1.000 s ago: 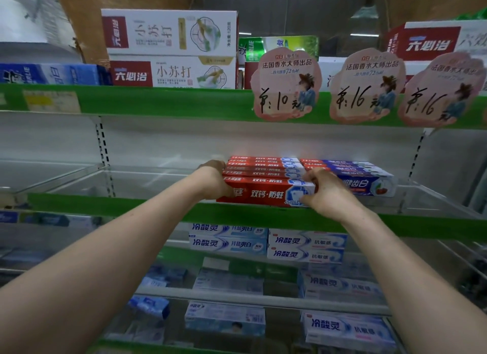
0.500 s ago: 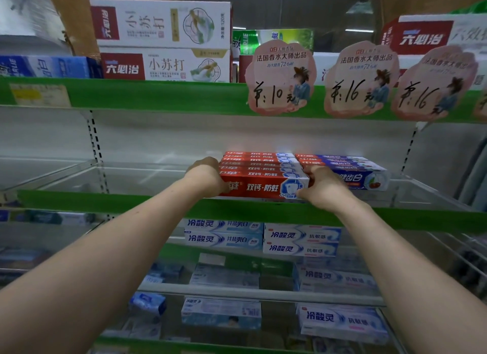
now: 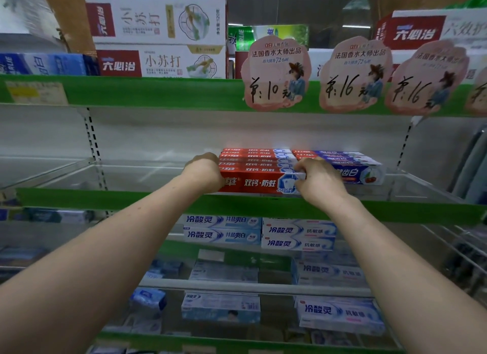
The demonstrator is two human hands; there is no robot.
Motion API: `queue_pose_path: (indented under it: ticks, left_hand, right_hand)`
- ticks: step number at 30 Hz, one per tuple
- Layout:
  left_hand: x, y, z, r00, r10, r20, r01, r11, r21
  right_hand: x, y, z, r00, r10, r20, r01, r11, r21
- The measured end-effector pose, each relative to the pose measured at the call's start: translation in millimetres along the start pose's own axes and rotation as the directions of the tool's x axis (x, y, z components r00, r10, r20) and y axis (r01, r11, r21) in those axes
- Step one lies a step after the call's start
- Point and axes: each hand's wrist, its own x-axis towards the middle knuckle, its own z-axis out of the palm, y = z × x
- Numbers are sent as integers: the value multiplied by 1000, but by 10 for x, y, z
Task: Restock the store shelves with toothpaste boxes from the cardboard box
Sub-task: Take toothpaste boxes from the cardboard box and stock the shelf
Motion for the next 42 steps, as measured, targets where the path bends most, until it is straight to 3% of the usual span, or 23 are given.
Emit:
queue_pose_path:
  ticks: [4, 11, 17, 19, 23, 24, 26, 28, 34, 42]
  left_hand:
    - [-3, 7, 7, 999, -16, 46, 21, 995, -101]
    - [-2, 77, 56, 1000, -10, 24, 10, 1000, 25]
    - [-23, 37, 73, 999, 5, 48, -8, 999, 51]
    - [-26, 30, 81, 1000, 11, 4, -11, 1000, 18]
    - [-109, 117, 74, 956, -6, -292, -27, 994, -106]
    - [-152, 146, 68, 941, -48, -336, -38, 969, -245]
    - [-270, 185, 75, 930, -165, -328, -62, 810, -583]
    - [-420, 185, 117, 922, -244, -301, -72, 655, -752]
    - [-936, -93, 339, 865, -459, -205, -54, 320, -946]
    - [-1674, -971, 545, 688, -726, -1, 41, 40, -998]
  right_hand:
    - [14, -26, -30, 1000, 22, 12, -22, 1000, 12]
    - [60, -107, 63, 1000, 8, -13, -10, 990, -143]
    - [23, -137, 5, 1000, -6, -2, 6, 990, -139]
    - [-13, -205, -45, 998, -42, -44, 39, 997, -66]
    - [-134, -410, -122, 995, -49, -83, 75, 937, 341]
    - [-183, -471, -119, 996, -47, -82, 79, 893, 443]
    - [-314, -595, -78, 998, -29, -63, 63, 776, 627]
    - [-465, -699, 2, 999, -23, -44, 48, 672, 739]
    - [-990, -842, 382, 997, -78, 2, 34, 458, 888]
    - [-1576, -1325, 1000, 946, -253, 201, -77, 427, 901]
